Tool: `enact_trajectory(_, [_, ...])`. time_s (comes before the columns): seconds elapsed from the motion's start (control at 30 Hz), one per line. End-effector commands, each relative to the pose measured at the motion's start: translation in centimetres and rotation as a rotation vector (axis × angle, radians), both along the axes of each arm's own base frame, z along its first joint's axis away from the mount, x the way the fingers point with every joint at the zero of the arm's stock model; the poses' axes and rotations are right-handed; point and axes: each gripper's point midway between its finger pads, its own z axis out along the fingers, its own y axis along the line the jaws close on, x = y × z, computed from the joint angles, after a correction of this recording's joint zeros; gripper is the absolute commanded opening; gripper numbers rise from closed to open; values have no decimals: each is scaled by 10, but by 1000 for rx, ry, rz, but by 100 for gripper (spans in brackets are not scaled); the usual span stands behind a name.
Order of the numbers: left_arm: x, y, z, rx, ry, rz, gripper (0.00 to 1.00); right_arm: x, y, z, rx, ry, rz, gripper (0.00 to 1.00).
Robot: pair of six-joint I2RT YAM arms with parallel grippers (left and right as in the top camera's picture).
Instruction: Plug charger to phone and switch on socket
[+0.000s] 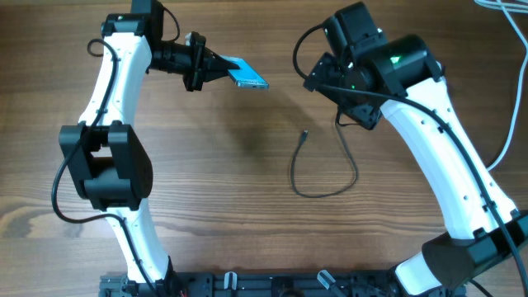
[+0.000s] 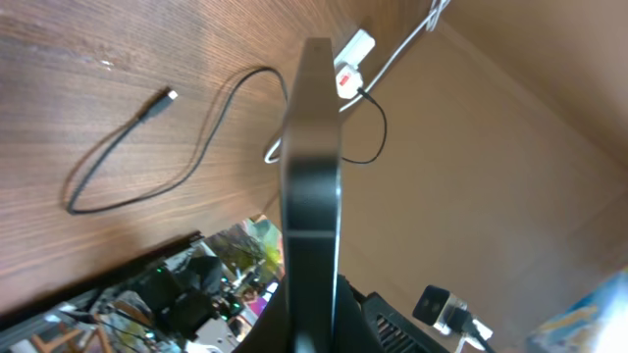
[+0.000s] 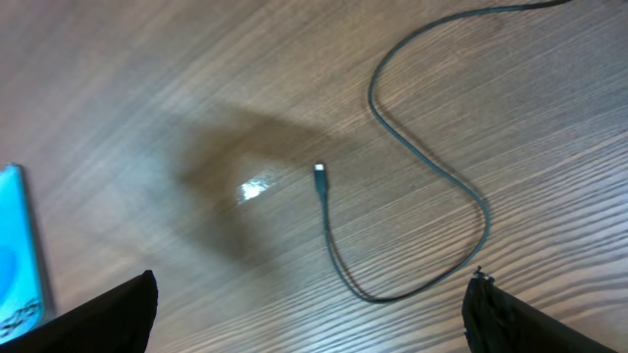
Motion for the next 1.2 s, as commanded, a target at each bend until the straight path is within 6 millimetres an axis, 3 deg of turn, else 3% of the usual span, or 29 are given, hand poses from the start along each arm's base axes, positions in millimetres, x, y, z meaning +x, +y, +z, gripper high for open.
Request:
enact_trajectory(0.0, [-1,5,7,52,-108,-29,4,-3,-6,-17,-49,17,23,100])
enact_trajectory(0.17, [0,13,-8,151,-103,-23,4,-7,-8,-52,-71,66,25,100])
enact_trajectory(0.37, [1,20,-17,218,-104,-18,4,-6,-5,-73,-60,72,37,100])
enact_trajectory(0.57, [-3,31,-31,321,-83,-25,4,5,19,-86,-8,39,235,100])
enact_trajectory(0.77, [-4,37,-37,371,-104,-41,4,6,24,-112,-4,108,238,99])
enact_trajectory(0.9, [-5,46,-45,439,-93,-40,4,6,26,-130,-10,155,238,85])
enact_trajectory(1.0, [-6,59,-54,532,-83,-38,4,9,33,-148,8,188,245,63])
enact_trajectory(1.17, [-11,74,-63,631,-54,-43,4,5,38,-176,19,267,250,53])
